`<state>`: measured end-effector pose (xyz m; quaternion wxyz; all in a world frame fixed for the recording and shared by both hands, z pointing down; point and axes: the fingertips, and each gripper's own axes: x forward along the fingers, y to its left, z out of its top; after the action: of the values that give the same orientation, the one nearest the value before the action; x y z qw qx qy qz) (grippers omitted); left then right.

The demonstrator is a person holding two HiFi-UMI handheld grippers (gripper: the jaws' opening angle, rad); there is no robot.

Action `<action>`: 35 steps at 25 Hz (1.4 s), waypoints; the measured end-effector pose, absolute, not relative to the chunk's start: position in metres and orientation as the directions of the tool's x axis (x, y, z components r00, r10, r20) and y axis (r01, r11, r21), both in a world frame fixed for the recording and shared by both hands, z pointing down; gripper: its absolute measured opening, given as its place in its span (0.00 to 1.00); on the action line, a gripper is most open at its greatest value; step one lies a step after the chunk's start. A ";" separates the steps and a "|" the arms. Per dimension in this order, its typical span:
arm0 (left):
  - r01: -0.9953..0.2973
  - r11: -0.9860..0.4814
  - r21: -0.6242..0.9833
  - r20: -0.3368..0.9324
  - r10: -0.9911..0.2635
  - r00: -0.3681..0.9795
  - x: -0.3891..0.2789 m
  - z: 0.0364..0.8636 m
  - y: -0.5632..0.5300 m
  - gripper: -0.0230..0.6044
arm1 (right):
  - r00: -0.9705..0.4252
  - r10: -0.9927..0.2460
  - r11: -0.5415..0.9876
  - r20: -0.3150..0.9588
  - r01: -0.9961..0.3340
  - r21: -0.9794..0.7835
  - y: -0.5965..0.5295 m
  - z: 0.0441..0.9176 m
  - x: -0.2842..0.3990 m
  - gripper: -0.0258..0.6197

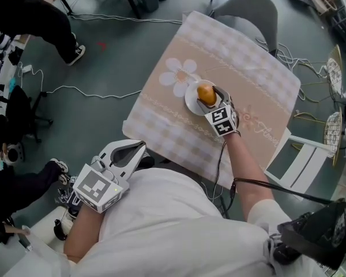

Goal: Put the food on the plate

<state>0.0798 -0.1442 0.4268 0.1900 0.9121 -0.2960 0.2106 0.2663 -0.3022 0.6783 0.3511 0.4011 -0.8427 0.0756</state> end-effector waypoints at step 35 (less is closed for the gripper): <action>-0.634 -0.737 0.234 0.511 -0.461 0.725 0.073 0.432 -0.132 0.05 | -0.460 -0.617 0.661 0.638 -0.743 0.104 -0.298 0.674 0.252 0.57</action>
<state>0.0730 -0.1324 0.4322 0.2009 0.9067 -0.3020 0.2151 0.2516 -0.2982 0.6741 0.3310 0.4005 -0.8491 0.0951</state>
